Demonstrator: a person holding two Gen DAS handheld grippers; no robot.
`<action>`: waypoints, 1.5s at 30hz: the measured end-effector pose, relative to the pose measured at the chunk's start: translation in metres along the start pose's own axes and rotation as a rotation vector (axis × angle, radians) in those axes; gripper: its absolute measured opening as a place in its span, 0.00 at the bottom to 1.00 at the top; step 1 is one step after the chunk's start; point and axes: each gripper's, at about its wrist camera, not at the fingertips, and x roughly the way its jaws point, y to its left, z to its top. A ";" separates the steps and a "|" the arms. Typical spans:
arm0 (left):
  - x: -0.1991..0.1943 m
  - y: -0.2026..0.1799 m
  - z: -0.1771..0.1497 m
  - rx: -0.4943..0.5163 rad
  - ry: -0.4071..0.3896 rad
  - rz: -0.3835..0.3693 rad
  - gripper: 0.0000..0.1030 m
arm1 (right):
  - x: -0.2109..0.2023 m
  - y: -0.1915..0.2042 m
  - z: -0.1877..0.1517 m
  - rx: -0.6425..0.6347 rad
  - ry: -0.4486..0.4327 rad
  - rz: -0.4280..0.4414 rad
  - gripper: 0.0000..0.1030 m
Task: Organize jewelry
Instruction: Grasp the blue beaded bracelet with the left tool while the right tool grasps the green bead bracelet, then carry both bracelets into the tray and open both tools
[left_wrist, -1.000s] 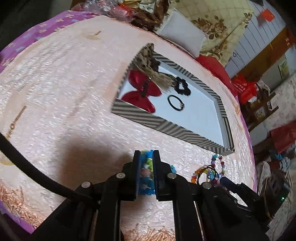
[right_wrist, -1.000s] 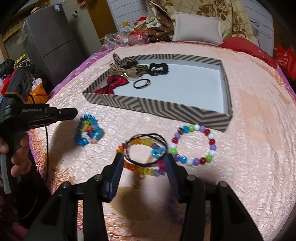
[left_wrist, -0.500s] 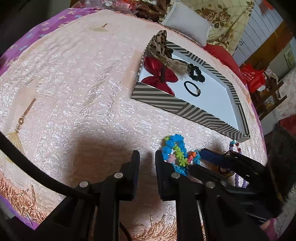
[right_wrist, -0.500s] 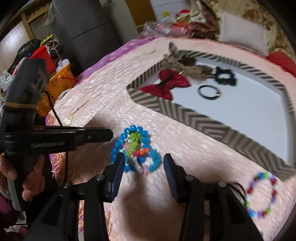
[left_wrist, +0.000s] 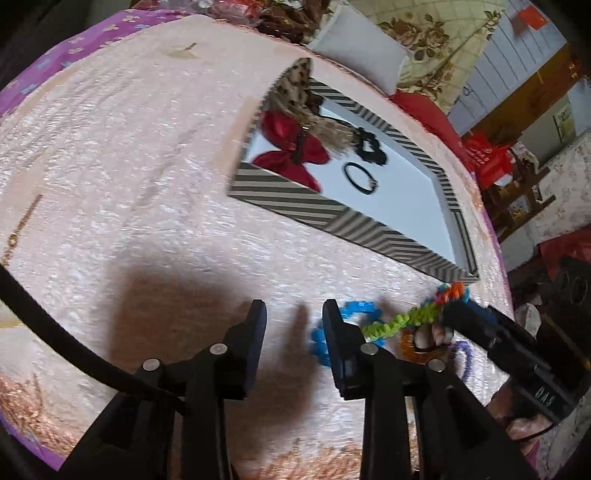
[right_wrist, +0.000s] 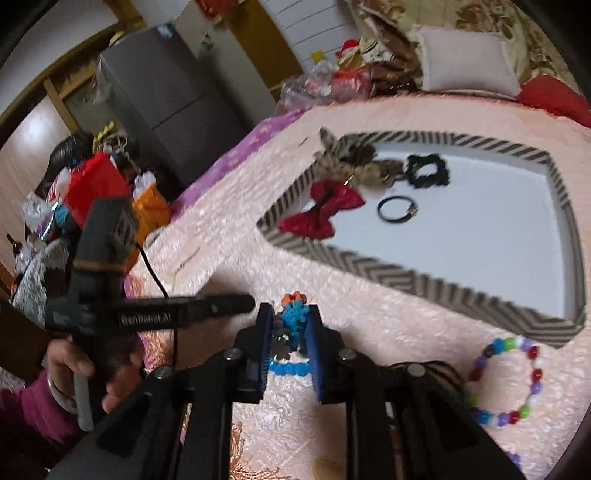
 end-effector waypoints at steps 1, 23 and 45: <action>0.002 -0.005 -0.001 0.015 0.004 -0.007 0.29 | -0.004 -0.002 0.001 0.013 -0.011 0.006 0.17; 0.001 -0.044 -0.018 0.258 -0.016 0.178 0.05 | -0.032 -0.017 0.001 0.057 -0.055 -0.060 0.17; -0.034 -0.104 0.041 0.350 -0.162 0.189 0.05 | -0.060 -0.021 0.023 0.049 -0.105 -0.152 0.17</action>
